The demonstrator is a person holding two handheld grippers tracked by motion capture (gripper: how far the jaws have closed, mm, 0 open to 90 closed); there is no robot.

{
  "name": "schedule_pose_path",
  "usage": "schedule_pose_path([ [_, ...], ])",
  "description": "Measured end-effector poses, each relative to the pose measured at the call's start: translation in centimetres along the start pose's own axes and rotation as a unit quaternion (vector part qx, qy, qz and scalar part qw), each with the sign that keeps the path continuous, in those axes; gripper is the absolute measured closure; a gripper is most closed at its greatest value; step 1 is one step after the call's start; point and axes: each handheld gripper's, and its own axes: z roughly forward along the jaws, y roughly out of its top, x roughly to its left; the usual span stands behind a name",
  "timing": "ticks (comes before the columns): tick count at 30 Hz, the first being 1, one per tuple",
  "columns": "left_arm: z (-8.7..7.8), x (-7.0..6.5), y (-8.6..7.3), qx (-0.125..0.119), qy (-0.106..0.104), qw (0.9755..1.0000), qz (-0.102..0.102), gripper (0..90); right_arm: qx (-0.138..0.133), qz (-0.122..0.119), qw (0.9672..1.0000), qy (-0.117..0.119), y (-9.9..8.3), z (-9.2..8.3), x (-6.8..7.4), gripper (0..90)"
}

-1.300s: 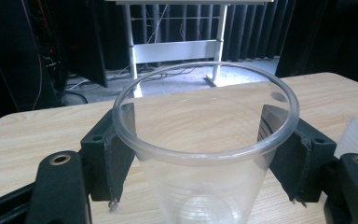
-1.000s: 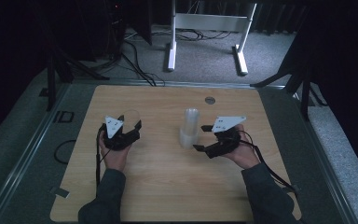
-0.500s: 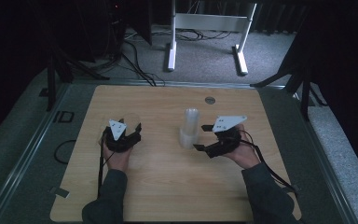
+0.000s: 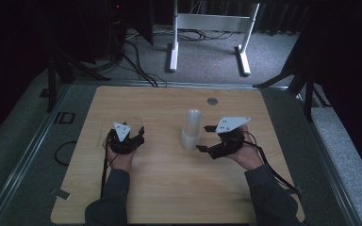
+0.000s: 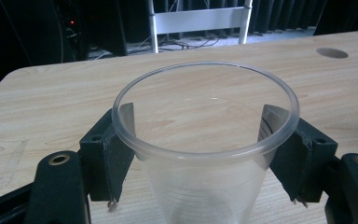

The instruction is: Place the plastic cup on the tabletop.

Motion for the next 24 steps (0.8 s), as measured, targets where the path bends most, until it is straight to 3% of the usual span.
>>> schedule_pose_path([
  [11,0.1,-0.1,-0.3,0.009,-0.013,0.9999,-0.005,27.1,-0.006,0.004,1.0,0.001,0.0,-0.1,-0.1,22.9],
  [24,-0.8,-0.2,-0.4,0.024,-0.038,0.9989,-0.011,9.6,-0.008,0.004,1.0,0.002,0.1,-0.2,-0.1,22.9],
])
